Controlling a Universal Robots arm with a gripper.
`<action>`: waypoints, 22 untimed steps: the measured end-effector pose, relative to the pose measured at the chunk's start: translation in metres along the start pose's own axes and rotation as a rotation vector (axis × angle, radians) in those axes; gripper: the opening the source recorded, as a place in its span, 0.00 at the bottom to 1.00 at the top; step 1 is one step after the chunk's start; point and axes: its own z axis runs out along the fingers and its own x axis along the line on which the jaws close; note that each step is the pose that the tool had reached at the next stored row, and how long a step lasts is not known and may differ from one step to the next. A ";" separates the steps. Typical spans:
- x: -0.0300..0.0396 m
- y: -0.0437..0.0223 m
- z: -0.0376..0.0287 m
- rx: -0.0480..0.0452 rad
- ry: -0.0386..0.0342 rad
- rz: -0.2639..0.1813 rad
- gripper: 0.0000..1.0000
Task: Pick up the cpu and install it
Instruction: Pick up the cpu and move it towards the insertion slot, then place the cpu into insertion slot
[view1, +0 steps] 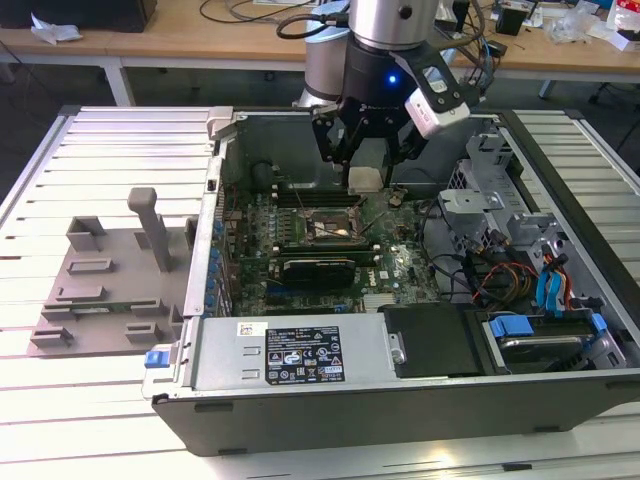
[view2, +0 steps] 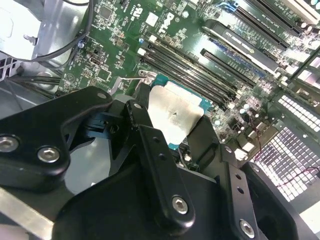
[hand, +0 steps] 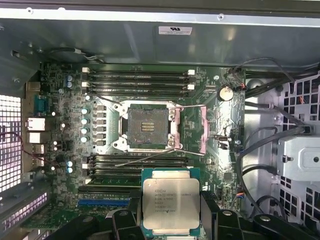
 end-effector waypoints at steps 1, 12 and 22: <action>-0.0003 0.0001 0.0007 0.0000 0.0002 0.000 0.55; -0.0020 0.0117 0.0070 0.0002 0.0004 0.000 0.55; -0.0020 0.0117 0.0074 0.0000 0.0003 0.006 0.55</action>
